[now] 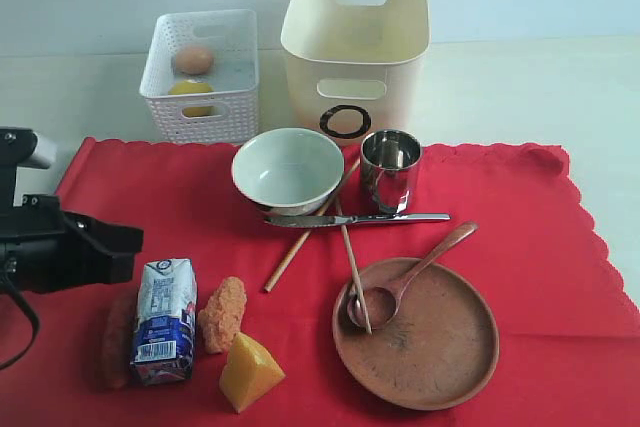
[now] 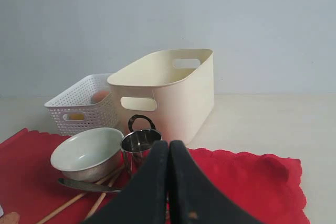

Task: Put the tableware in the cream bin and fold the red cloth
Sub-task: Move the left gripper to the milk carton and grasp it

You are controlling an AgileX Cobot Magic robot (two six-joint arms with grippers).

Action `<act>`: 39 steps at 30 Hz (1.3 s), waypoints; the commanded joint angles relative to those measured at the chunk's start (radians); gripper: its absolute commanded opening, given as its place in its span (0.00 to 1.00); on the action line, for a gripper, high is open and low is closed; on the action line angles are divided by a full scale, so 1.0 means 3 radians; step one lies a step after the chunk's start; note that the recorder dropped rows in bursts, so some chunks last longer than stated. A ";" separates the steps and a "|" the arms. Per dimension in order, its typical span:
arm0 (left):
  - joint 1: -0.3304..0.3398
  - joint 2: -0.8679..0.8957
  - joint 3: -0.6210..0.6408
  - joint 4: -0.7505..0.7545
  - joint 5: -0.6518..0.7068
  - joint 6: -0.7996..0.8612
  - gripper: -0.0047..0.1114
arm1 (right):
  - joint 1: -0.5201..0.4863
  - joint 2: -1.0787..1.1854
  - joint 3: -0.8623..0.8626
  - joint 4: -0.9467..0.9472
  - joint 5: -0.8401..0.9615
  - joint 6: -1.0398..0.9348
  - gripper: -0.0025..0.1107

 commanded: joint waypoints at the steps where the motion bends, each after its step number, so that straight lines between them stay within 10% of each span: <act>1: -0.0018 0.0008 0.0014 0.0239 -0.0370 -0.0036 0.33 | 0.0007 -0.0025 0.0014 -0.0010 -0.0014 0.0005 0.02; 6: -0.0018 0.0038 0.0014 0.0324 -0.0452 -0.0036 0.64 | 0.0007 -0.0025 0.0014 -0.0010 -0.0014 0.0005 0.02; 11: -0.0147 0.0134 0.0014 0.0599 -0.0601 -0.0017 0.74 | 0.0007 -0.0025 0.0014 -0.0010 -0.0014 0.0005 0.02; 26: -0.0240 0.0092 -0.0710 0.1930 0.0682 -0.1787 0.75 | 0.0007 -0.0025 0.0014 -0.0010 -0.0014 0.0005 0.02; 30: -0.0240 0.0092 -0.0770 0.2723 0.0221 -0.2771 0.75 | 0.0007 -0.0025 0.0014 -0.0010 -0.0014 0.0005 0.02; 39: -0.0240 0.0418 -0.0770 0.2723 0.0169 -0.2649 0.75 | 0.0007 -0.0025 0.0014 -0.0010 -0.0014 0.0005 0.02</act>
